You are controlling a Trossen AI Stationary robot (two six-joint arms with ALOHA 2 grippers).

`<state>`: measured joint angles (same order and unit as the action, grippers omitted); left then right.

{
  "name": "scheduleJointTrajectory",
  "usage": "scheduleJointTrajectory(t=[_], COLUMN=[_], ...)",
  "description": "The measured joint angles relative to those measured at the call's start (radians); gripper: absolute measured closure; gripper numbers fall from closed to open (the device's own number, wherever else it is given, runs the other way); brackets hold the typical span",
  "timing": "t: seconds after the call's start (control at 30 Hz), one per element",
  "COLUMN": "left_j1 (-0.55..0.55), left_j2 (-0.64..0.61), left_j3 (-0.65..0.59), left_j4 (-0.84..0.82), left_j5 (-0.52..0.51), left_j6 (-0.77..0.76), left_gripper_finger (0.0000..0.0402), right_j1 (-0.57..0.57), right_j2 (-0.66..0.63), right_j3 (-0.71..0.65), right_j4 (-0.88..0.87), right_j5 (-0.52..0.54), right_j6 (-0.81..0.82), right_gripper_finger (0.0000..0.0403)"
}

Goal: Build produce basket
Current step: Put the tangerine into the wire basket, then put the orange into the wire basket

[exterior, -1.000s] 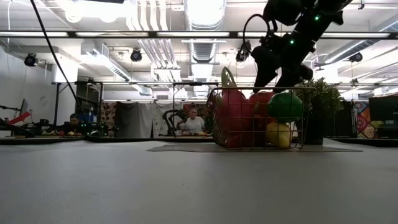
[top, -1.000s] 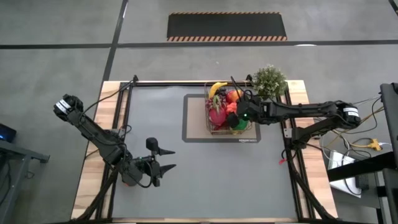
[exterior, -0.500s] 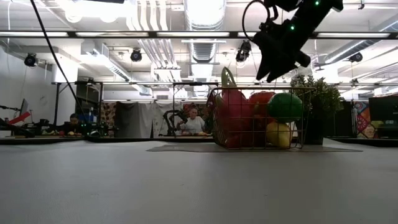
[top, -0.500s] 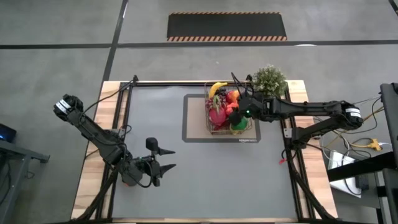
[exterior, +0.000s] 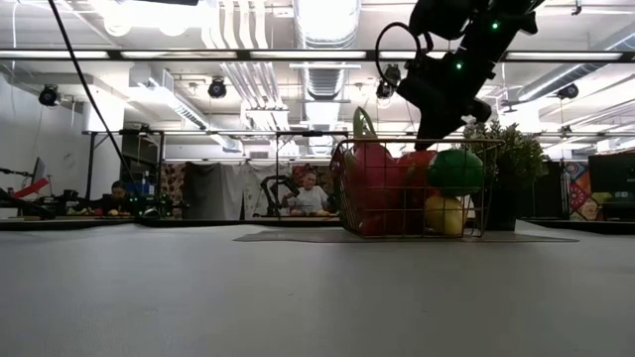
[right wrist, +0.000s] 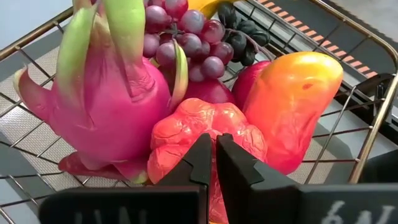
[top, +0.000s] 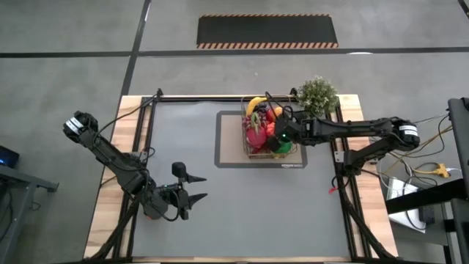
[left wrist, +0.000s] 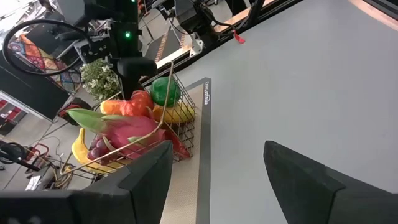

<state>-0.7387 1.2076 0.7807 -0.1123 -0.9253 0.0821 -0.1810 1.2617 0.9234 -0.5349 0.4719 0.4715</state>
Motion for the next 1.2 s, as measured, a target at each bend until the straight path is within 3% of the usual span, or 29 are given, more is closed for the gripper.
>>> scheduleJointTrajectory(t=[0.23, 0.4, 0.6, 0.7, 0.83, 1.0, 1.1, 1.2], left_j1=[0.000, 0.000, -0.001, -0.001, 0.000, -0.002, -0.002, -0.008], left_j2=[0.000, 0.000, 0.000, 0.000, 0.015, 0.103, 0.177, 0.213], left_j3=[0.000, 0.001, 0.002, 0.002, 0.008, 0.008, 0.030, 0.058], left_j4=[0.029, 0.034, 0.002, -0.085, -0.318, -0.626, -0.766, -0.807], left_j5=[0.000, 0.002, 0.060, 0.141, 0.311, 0.747, 1.040, 1.104], left_j6=[-0.003, -0.122, -0.437, -0.708, -1.224, -1.718, -1.761, -1.668], left_gripper_finger=[0.0167, 0.0167, 0.0167, 0.0167, 0.0167, 0.0167, 0.0167, 0.0167], right_j1=[0.007, 0.033, 0.105, 0.164, 0.247, 0.327, 0.353, 0.364], right_j2=[-0.055, -0.097, -0.126, -0.125, -0.125, -0.125, -0.125, -0.125], right_j3=[0.010, 0.024, 0.032, 0.029, 0.026, 0.025, 0.023, 0.023], right_j4=[-0.017, -0.012, -0.003, 0.021, 0.033, 0.047, 0.046, 0.046], right_j5=[0.000, -0.001, 0.003, 0.031, 0.111, 0.217, 0.251, 0.263], right_j6=[0.000, -0.009, -0.020, -0.023, -0.027, -0.027, -0.027, -0.027], right_gripper_finger=[0.0390, 0.0390, 0.0390, 0.0390, 0.0390, 0.0390, 0.0390, 0.0390])
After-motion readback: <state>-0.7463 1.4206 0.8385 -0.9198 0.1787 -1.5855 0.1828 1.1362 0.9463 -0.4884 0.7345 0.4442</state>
